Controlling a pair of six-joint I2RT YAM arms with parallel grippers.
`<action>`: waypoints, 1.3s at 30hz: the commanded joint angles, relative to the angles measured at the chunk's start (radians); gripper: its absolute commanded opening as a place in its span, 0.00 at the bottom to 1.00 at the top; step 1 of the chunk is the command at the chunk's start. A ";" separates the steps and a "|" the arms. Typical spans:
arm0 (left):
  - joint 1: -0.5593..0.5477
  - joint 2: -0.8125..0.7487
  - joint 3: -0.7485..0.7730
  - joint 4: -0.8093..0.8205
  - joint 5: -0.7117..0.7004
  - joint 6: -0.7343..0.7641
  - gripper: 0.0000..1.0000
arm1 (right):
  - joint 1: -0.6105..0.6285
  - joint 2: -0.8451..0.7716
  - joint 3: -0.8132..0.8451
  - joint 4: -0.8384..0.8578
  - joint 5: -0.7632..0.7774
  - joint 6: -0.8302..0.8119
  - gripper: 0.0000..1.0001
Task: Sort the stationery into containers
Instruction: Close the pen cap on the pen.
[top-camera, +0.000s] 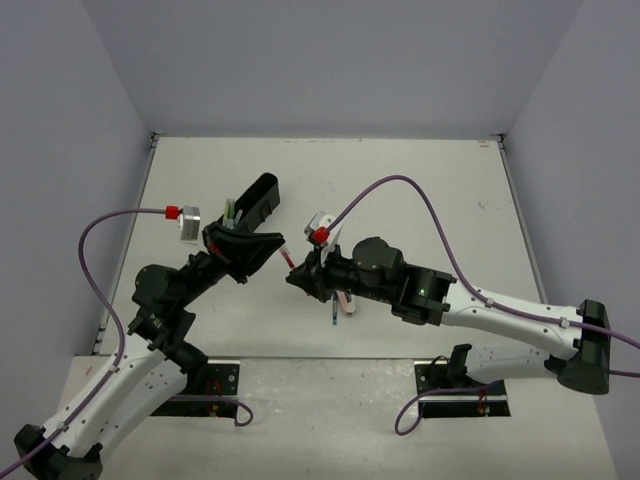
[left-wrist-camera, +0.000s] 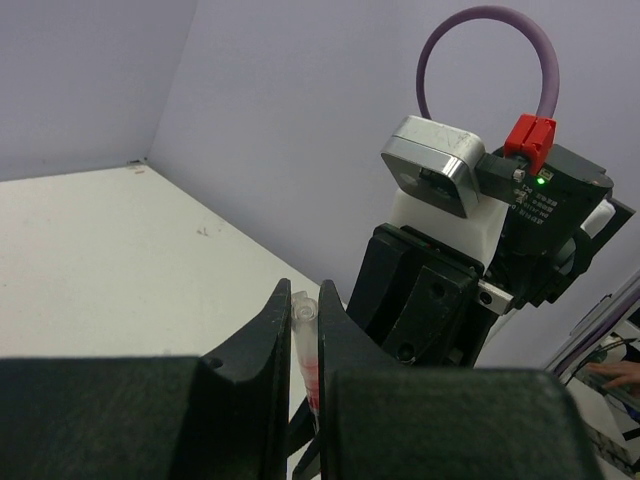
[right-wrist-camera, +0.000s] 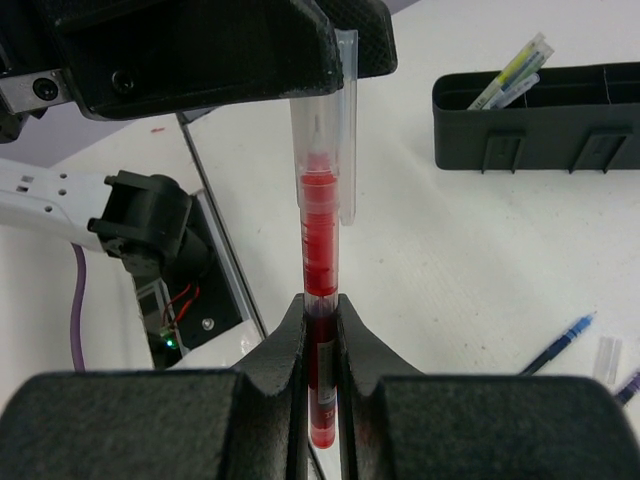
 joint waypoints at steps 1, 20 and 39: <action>-0.016 0.057 -0.073 -0.188 0.150 -0.014 0.00 | -0.035 -0.059 0.196 0.333 0.030 0.026 0.00; -0.050 0.080 -0.060 -0.245 0.084 0.006 0.00 | -0.110 0.007 0.319 0.325 -0.050 0.049 0.00; -0.050 0.182 0.315 -0.439 0.007 0.142 0.38 | -0.108 -0.035 0.054 0.328 -0.174 0.108 0.00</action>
